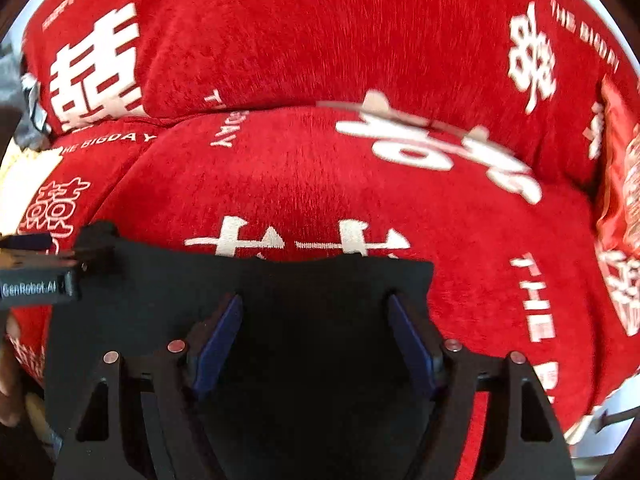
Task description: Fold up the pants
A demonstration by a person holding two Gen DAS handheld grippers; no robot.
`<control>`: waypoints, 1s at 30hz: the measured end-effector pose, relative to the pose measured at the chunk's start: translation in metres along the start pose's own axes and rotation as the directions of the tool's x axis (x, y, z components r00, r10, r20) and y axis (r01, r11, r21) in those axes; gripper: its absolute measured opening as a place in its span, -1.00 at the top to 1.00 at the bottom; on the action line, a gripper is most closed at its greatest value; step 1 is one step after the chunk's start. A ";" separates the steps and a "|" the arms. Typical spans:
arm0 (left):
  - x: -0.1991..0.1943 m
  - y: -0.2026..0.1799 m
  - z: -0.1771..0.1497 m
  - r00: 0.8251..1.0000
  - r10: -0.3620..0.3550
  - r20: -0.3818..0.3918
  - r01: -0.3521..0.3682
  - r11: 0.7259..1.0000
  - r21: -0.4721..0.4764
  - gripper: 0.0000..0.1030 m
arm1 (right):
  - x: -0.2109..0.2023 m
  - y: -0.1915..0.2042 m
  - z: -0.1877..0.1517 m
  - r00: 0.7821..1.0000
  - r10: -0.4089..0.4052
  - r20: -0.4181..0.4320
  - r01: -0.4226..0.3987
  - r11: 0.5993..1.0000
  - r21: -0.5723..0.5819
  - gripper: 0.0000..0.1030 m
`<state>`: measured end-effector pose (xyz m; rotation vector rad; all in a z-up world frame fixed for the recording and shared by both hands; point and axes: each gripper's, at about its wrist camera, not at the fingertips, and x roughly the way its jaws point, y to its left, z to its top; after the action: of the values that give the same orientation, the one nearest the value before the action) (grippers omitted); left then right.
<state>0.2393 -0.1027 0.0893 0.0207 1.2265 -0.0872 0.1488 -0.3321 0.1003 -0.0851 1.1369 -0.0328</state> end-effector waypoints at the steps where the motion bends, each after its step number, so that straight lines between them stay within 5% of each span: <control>1: -0.006 0.001 -0.004 1.000 -0.017 0.006 0.017 1.000 -0.002 -1.00 | -0.012 0.004 -0.004 1.000 -0.003 0.027 0.004 1.000 -0.008 -0.51; 6: -0.029 0.002 -0.033 0.998 -0.046 0.049 0.044 0.998 0.035 -1.00 | -0.049 0.022 -0.028 0.997 0.012 0.073 -0.011 1.000 -0.013 -0.51; 12: -0.019 0.003 -0.066 0.999 -0.036 0.039 0.032 0.996 0.083 -1.00 | -0.029 0.029 -0.067 0.999 0.037 -0.014 -0.037 0.999 -0.001 -0.55; 16: -0.020 0.016 -0.078 0.995 -0.088 0.056 0.086 0.995 0.043 -1.00 | -0.041 0.025 -0.086 0.999 0.035 0.022 -0.035 0.999 0.001 -0.57; 21: -0.027 0.014 -0.086 0.995 -0.063 0.078 0.058 0.997 0.059 -1.00 | -0.051 0.032 -0.101 0.999 -0.006 0.033 0.008 0.998 -0.066 -0.57; 30: -0.058 0.023 -0.114 0.991 -0.065 0.119 0.058 0.996 0.061 -1.00 | -0.087 0.032 -0.115 0.994 -0.002 0.108 0.000 1.000 0.023 -0.58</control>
<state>0.1142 -0.0695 0.1049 0.0278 1.1034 -0.1752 0.0071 -0.2996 0.1281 -0.0660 1.0284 -0.0421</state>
